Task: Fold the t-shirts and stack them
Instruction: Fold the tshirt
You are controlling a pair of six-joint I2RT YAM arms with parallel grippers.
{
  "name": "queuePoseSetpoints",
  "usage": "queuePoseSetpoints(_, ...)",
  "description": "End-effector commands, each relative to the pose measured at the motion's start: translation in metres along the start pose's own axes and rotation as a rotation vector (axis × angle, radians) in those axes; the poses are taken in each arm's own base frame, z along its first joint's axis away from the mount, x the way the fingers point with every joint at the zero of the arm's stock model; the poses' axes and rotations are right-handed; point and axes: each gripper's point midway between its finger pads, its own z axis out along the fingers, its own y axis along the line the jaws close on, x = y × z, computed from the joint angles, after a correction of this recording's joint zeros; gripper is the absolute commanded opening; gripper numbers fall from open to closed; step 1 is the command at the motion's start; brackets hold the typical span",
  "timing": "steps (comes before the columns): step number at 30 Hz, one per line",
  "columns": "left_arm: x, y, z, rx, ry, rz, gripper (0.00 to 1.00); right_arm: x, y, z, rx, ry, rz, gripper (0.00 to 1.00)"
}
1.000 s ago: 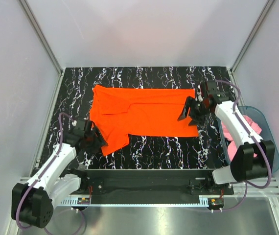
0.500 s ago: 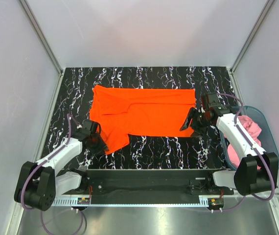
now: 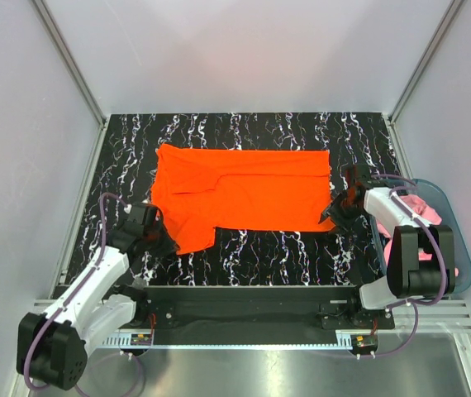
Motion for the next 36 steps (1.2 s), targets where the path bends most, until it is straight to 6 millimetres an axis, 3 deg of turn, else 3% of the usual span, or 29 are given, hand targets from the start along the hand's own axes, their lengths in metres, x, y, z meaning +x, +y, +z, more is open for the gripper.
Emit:
queuePoseSetpoints(1,-0.008,-0.021,-0.023,0.082,-0.024,0.039,0.00,-0.022,-0.001,0.004,-0.003,-0.090,0.062,0.50)
queuePoseSetpoints(6,-0.007,-0.028,-0.026,0.093,-0.001,0.040,0.00,-0.019,-0.004,0.011,0.013,-0.072,0.083,0.47)
queuePoseSetpoints(17,-0.033,-0.057,-0.045,0.143,-0.064,0.123,0.00,-0.019,-0.022,0.037,0.096,-0.066,0.096,0.43)
queuePoseSetpoints(21,-0.036,-0.062,-0.049,0.157,-0.076,0.141,0.00,-0.017,-0.027,0.047,0.124,-0.041,0.071,0.24)
queuePoseSetpoints(25,-0.040,-0.064,-0.055,0.168,-0.102,0.144,0.00,-0.012,-0.037,0.044,0.140,-0.047,0.043,0.16)
queuePoseSetpoints(29,-0.047,-0.071,-0.062,0.182,-0.125,0.144,0.00,-0.013,-0.033,0.040,0.122,-0.040,0.005,0.06)
queuePoseSetpoints(32,-0.059,-0.078,-0.066,0.180,-0.155,0.153,0.00,-0.022,-0.021,0.030,0.092,-0.057,-0.047,0.03)
queuePoseSetpoints(36,-0.093,-0.099,-0.072,0.151,-0.227,0.201,0.00,-0.040,-0.004,0.015,0.072,-0.081,-0.121,0.02)
